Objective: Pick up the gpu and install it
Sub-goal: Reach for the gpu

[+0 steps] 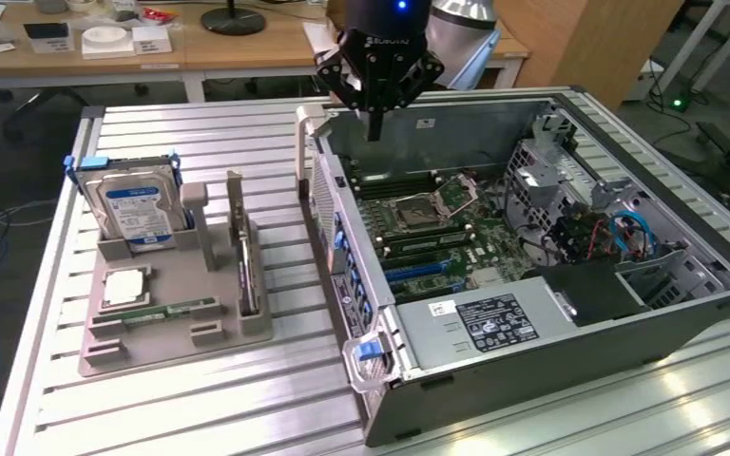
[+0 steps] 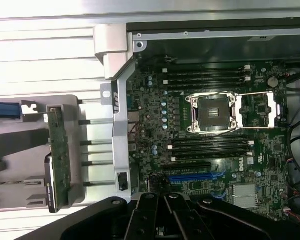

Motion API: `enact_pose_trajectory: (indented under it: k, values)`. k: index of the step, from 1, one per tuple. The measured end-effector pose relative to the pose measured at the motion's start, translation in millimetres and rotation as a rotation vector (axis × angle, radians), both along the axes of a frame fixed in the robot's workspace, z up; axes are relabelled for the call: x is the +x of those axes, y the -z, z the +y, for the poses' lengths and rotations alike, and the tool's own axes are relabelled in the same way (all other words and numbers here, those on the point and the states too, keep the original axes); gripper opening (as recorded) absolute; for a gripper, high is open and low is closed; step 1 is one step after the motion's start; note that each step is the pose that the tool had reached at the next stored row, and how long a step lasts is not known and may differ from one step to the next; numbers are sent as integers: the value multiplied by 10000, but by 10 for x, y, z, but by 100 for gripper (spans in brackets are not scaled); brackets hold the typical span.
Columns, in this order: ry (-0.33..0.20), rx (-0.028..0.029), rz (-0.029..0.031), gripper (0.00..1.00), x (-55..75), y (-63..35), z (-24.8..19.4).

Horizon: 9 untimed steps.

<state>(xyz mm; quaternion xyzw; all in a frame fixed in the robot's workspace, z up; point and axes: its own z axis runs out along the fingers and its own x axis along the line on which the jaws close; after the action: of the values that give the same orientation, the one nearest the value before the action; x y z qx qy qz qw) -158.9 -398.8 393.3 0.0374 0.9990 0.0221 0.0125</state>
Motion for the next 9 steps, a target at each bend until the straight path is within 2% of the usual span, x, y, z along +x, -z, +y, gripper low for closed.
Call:
enact_pose_trajectory:
  k: [9]
  values:
    - [0,0,0,11,-126,0,0]
